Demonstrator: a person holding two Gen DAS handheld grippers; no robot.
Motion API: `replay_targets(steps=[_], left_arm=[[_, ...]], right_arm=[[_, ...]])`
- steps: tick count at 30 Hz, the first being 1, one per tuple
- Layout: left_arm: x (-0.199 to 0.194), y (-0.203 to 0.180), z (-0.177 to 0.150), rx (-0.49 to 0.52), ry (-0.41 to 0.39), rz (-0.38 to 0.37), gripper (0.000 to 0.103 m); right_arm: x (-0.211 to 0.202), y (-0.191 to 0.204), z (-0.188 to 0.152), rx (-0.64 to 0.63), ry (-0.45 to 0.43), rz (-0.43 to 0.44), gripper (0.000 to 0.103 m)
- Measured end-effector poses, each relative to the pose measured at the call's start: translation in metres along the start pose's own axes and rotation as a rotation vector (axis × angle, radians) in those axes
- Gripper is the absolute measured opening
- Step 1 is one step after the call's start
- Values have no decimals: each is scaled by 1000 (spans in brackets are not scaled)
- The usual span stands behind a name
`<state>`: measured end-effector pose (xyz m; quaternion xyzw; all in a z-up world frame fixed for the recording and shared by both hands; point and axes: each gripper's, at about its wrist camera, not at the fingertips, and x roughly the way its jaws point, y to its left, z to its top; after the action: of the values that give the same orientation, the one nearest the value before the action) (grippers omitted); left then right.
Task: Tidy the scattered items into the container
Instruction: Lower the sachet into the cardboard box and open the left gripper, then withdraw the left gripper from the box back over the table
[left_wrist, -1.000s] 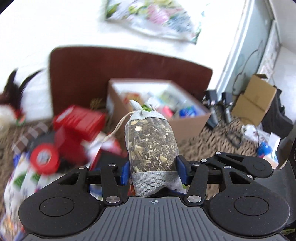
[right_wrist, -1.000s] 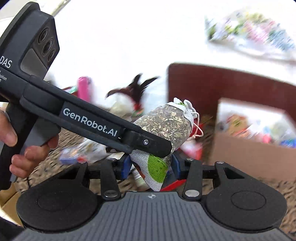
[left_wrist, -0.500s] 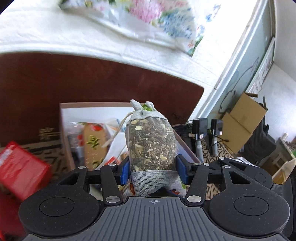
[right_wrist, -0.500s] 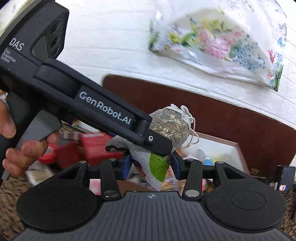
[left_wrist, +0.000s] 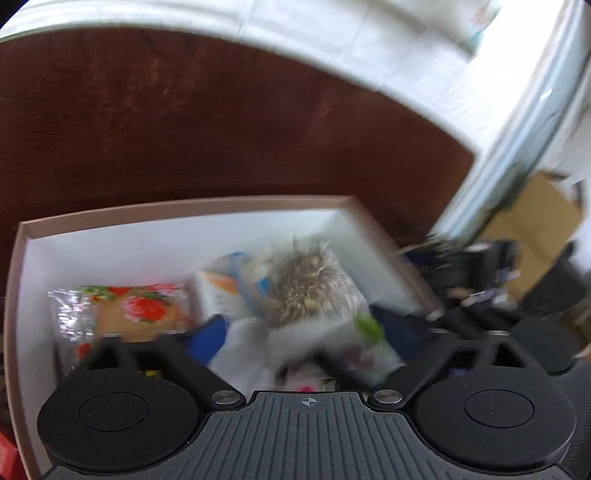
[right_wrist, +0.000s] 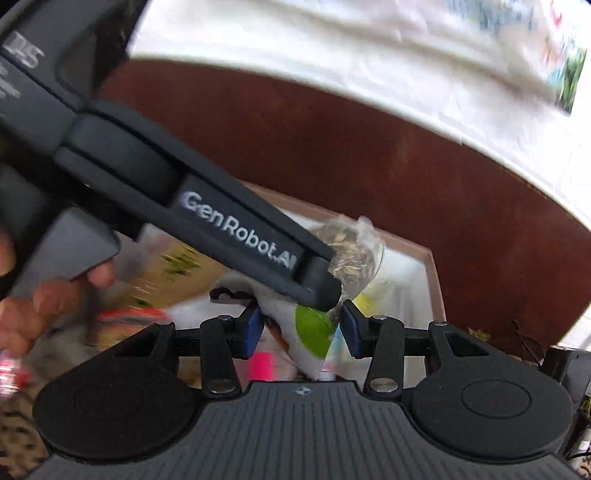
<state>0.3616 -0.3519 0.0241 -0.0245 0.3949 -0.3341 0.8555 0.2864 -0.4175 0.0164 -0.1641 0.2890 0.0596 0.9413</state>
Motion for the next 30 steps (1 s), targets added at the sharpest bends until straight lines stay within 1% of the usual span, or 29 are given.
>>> replay_targets(steps=[1,2,3,4,6,7,10,12,14,16,19,21,25,28,30], left_arm=[[0,2,-2,7,11,-3,100],[-2,5,-5,14,18,-21,100],[-6,8,-8,13,23,-34,100],[-9,10,-11,8,34,-38,101],[-18,12,-16,3,67,-36,102],[-22,11,-18,5,77,-32,102],[-47,4,-24,20,78,-29,103],[-70,1,-28,1,65,-49,103],[-96,-1,-33,-13,64,-74,103],[-126,-2,-41,-13,44,-78,103],[-178,-4,-59,10,-26,-62,103],[-216,-6,-76,29,-79,-26,103],[-278,-5,-115,61,-167,66,103],[-312,6,-145,48,-190,105,103],[-326,19,-171,6,-187,110,103]], right_arm=[[8,-1,-1,-2,24,-32,53],[13,-1,-2,-2,48,-59,56],[14,-1,-3,4,61,-77,63],[13,-1,-5,13,58,-80,67],[4,0,-8,45,47,-63,82],[-1,1,-10,64,48,-58,85],[-26,8,-11,108,38,-31,87],[-46,17,-8,116,20,-12,95],[-68,29,-4,97,-9,-16,97],[-93,43,-1,65,-41,-19,98],[-129,62,7,31,-106,-7,100],[-145,74,13,19,-155,22,101],[-191,115,9,-2,-220,86,102],[-225,149,4,-20,-262,130,102],[-236,171,0,-17,-275,155,102]])
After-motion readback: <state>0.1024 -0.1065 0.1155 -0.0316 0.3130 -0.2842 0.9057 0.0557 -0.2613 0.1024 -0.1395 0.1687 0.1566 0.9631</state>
